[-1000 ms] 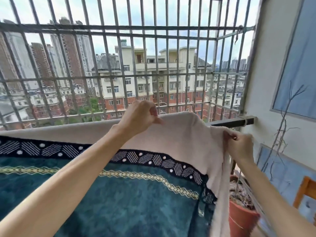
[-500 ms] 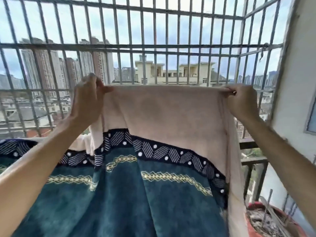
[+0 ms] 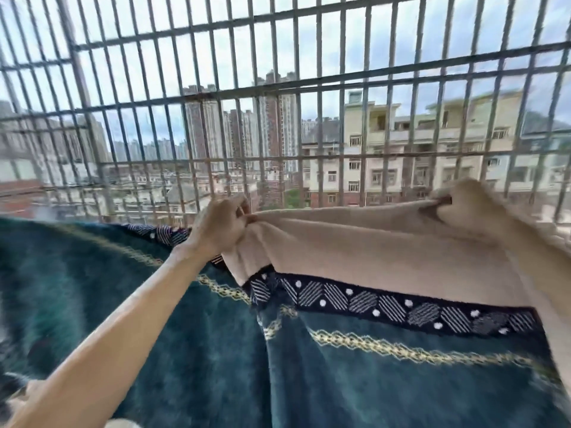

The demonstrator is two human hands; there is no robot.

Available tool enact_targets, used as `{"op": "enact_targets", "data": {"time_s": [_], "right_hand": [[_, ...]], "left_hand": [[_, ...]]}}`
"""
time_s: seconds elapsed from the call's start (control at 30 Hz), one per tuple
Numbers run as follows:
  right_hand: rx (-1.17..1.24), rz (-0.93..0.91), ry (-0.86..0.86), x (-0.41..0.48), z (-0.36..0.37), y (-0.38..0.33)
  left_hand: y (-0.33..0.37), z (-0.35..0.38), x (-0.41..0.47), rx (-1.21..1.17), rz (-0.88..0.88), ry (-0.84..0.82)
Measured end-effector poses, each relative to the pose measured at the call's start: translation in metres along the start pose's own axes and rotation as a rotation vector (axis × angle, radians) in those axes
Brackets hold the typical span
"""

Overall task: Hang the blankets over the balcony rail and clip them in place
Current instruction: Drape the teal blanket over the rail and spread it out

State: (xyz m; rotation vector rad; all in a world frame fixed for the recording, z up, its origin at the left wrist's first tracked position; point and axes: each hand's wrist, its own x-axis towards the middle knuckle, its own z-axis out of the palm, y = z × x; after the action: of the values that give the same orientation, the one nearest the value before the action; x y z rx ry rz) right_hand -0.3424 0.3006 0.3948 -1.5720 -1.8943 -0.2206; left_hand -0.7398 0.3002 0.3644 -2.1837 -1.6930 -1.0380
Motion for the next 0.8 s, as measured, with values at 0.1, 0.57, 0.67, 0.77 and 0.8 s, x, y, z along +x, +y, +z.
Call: {"op": "enact_targets", "data": {"time_s": [0.1,0.57,0.67,0.77,0.8], "right_hand": [[-0.083,0.015,-0.311,-0.015,0.005,0.012],[0.19,-0.107,-0.083,-0.046,-0.004,-0.006],[0.177,-0.106,-0.058,-0.049,-0.001,-0.026],[0.167,-0.157,-0.025,-0.053,0.001,-0.053],[0.152,-0.179,-0.017,-0.054,0.002,-0.064]], "left_hand": [[-0.005,0.002,0.002,-0.034,-0.041,-0.058],[-0.048,-0.036,-0.041,-0.028,-0.071,-0.091],[-0.059,-0.034,-0.03,-0.034,-0.068,-0.098],[-0.065,-0.034,-0.018,-0.064,-0.06,-0.178],[-0.066,-0.035,-0.015,-0.06,-0.041,-0.191]]}}
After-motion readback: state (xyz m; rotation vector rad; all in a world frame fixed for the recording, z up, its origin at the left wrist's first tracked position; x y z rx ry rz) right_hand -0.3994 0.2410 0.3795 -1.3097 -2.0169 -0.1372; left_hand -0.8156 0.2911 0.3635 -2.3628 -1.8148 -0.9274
